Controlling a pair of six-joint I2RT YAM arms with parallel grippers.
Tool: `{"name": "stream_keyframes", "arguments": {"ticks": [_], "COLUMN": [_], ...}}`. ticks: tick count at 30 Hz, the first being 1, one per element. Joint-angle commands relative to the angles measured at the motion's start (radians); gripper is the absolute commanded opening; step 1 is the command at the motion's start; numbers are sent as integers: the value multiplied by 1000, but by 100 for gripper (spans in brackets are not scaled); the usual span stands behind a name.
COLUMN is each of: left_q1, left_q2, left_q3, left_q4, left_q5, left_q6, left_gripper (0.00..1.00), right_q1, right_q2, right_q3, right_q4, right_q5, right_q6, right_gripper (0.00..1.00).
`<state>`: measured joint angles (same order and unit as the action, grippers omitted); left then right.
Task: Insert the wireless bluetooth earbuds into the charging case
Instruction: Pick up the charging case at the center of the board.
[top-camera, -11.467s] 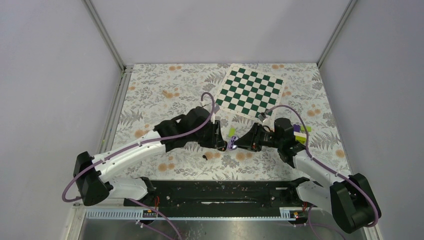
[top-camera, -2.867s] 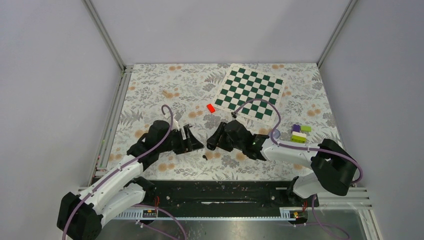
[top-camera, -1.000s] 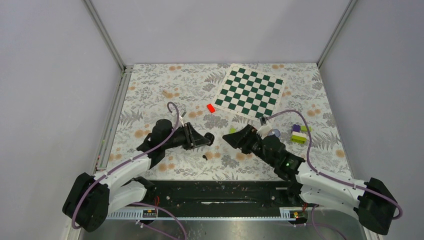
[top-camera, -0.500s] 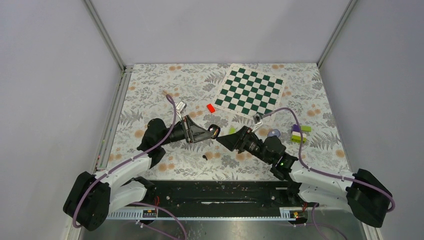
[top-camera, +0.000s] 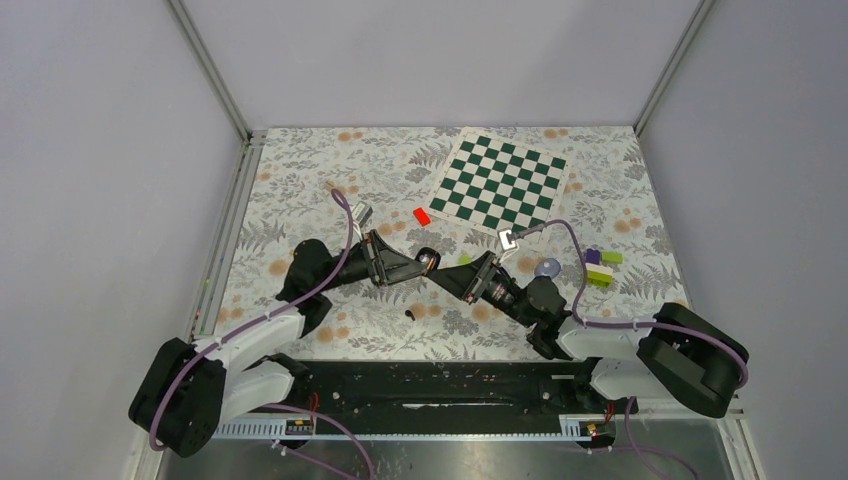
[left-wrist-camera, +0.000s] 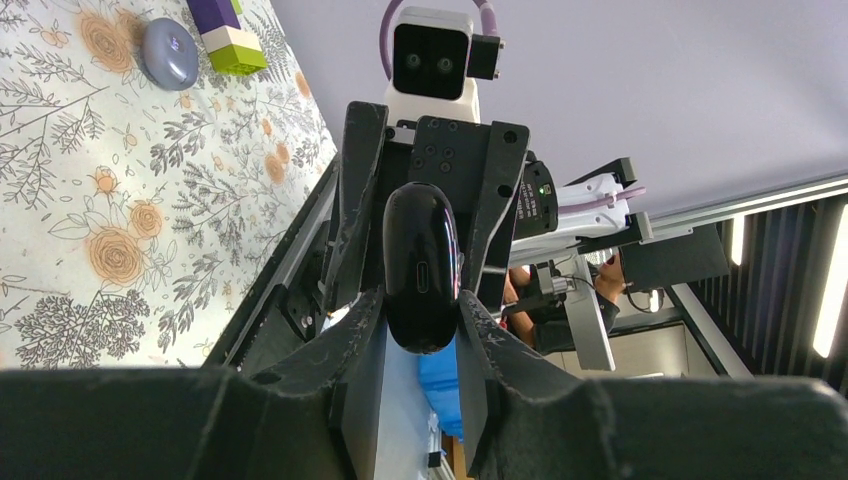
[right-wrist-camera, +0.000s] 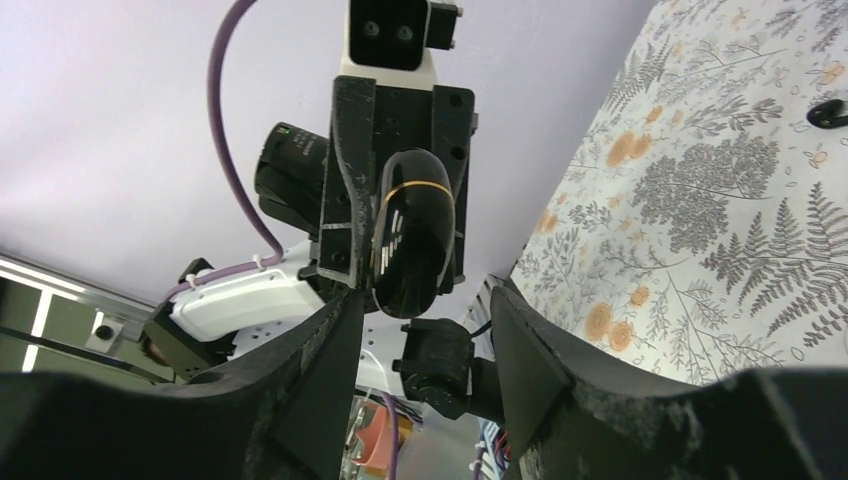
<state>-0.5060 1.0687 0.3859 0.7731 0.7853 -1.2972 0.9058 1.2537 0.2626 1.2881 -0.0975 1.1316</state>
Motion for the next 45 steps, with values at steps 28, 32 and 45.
{"name": "stream_keyframes", "arguments": {"ticks": [28, 32, 45], "left_q1": [3, 3, 5], "left_q2": [-95, -111, -56], "left_q3": [27, 69, 117], "left_q4": [-107, -231, -242], "left_q5": [39, 24, -12], "left_q6": [120, 193, 193], "left_gripper": [55, 75, 60], "right_q1": [-31, -31, -35], "right_q2": [59, 76, 101], "right_q3": [7, 6, 39], "right_q4": [172, 177, 178], "right_q5": [13, -7, -98], "right_q6": [33, 45, 50], "right_gripper": [0, 0, 0]}}
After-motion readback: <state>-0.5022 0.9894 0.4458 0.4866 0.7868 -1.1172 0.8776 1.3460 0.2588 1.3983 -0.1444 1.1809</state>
